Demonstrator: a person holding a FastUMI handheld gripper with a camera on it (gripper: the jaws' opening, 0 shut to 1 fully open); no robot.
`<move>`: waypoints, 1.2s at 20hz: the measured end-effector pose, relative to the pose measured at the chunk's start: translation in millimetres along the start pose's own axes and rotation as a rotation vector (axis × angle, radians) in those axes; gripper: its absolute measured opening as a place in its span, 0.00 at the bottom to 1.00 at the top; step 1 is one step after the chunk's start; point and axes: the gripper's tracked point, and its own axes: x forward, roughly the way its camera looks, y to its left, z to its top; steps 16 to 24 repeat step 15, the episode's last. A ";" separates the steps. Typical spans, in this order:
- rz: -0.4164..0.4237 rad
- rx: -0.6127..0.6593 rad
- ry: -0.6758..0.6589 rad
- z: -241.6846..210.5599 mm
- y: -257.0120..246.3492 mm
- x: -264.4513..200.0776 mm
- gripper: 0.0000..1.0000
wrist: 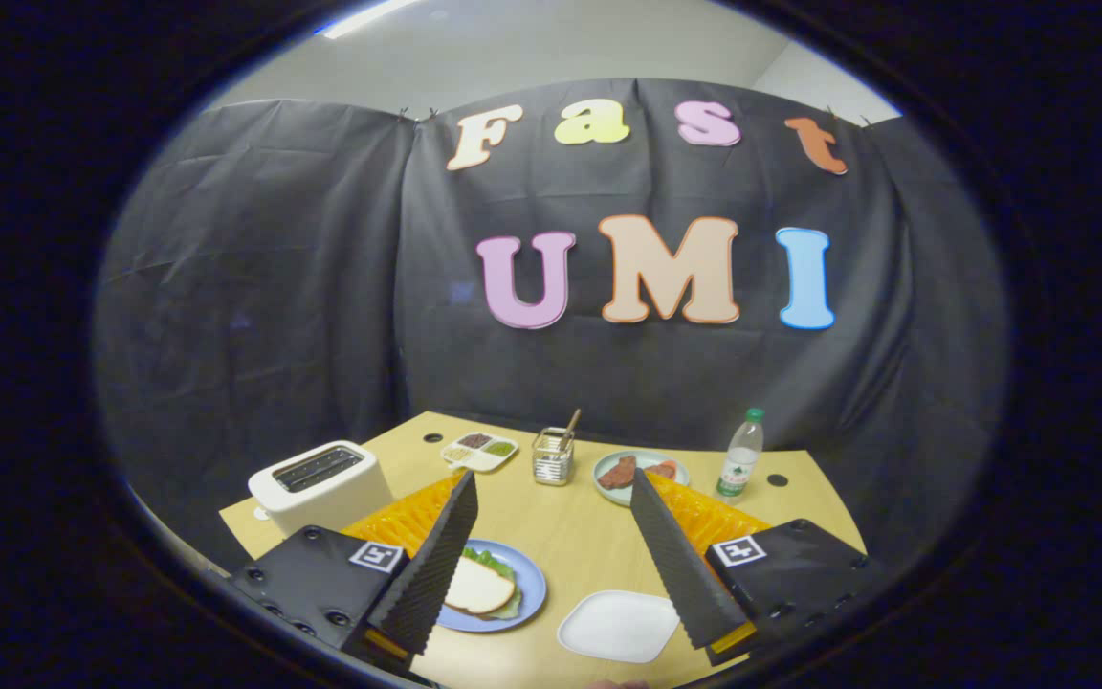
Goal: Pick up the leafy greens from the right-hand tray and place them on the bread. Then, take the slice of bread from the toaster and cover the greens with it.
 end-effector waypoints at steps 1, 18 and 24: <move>-0.022 -0.001 -0.029 6.2 -4.2 -5.0 1.00; -0.187 -0.034 -0.190 64.8 -46.6 -54.8 1.00; -0.187 -0.034 -0.190 64.8 -46.6 -54.8 1.00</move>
